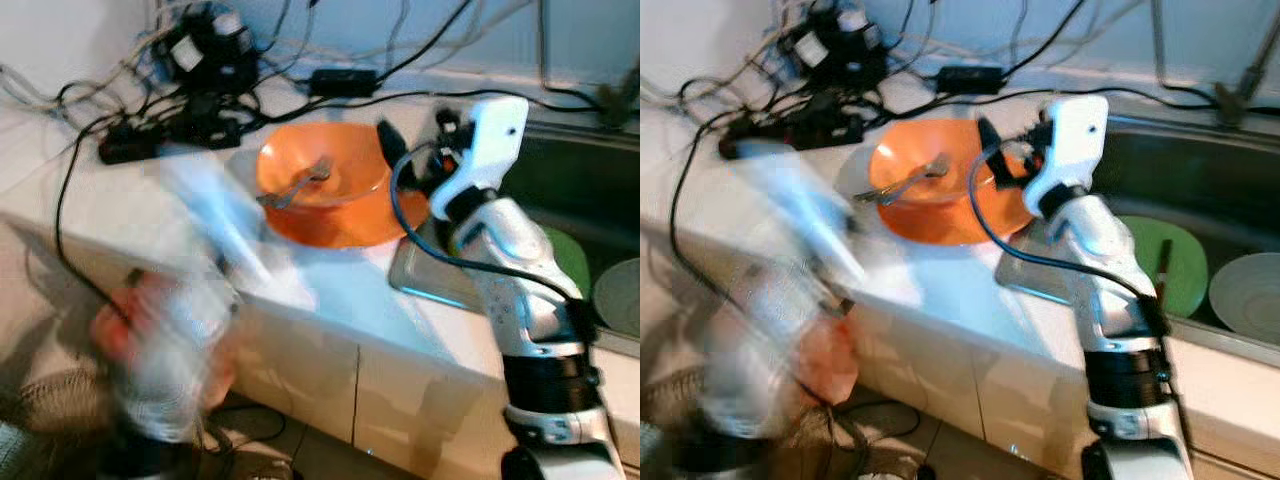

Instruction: Kitchen organization

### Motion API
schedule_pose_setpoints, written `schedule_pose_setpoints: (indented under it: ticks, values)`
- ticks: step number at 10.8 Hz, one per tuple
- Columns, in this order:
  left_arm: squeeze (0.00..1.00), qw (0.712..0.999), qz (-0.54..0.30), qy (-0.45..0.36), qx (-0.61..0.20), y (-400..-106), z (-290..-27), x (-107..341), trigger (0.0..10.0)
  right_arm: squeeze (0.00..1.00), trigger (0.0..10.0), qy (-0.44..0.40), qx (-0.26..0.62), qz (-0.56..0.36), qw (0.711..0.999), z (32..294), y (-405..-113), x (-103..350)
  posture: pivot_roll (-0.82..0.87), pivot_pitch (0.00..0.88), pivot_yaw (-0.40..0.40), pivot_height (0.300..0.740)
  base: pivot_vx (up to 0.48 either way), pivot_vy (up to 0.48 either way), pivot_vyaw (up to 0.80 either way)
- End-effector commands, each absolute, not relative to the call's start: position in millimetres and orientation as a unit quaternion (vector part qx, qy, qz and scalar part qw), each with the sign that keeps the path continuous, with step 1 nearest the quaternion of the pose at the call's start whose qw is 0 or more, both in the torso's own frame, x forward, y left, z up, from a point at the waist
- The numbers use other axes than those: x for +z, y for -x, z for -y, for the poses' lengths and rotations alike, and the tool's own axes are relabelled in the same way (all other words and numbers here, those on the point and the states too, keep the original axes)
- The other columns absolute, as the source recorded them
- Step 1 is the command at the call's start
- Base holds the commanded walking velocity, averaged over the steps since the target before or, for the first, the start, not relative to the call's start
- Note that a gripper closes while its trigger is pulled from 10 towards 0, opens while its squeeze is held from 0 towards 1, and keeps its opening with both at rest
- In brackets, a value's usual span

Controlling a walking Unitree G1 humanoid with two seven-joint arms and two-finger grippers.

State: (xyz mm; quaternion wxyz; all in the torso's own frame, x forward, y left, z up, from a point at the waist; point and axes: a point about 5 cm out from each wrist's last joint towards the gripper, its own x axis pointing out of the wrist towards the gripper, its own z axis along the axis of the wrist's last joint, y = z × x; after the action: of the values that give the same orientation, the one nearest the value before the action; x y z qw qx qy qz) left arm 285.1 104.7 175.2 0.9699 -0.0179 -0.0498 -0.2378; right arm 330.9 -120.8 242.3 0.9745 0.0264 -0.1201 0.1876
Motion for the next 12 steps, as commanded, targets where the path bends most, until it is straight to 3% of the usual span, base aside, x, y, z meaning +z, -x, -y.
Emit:
schedule_pose_setpoints:
  ticks: [1, 6, 8, 12]
  values:
    - [0.0, 0.969, 0.096, 0.007, -0.228, -290.0, -111.9, 197.9, 10.0, 0.0, 10.0, -0.028, 0.199, 0.118, 0.973, 115.4, -330.0, 241.9, 0.13, 0.076, 0.105, 0.74, 0.0, 0.0, 0.0]
    - [0.0, 0.969, 0.126, 0.001, -0.215, -293.2, -117.0, 210.4, 10.0, 0.0, 10.0, -0.036, 0.191, 0.133, 0.972, 119.1, -330.7, 248.3, 0.14, 0.071, 0.103, 0.74, 0.0, 0.0, 0.0]
    - [0.0, 0.966, 0.102, -0.004, -0.238, -293.0, -114.3, 202.9, 10.0, 0.0, 10.0, -0.032, 0.191, 0.129, 0.973, 119.4, -330.7, 248.2, 0.14, 0.071, 0.103, 0.74, 0.0, 0.0, 0.0]
    - [0.0, 0.937, 0.047, 0.114, -0.326, -294.8, -91.5, 201.3, 10.0, 0.0, 10.0, 0.005, 0.127, 0.123, 0.984, 144.4, -331.1, 248.1, 0.12, 0.072, 0.099, 0.74, 0.0, 0.0, 0.0]
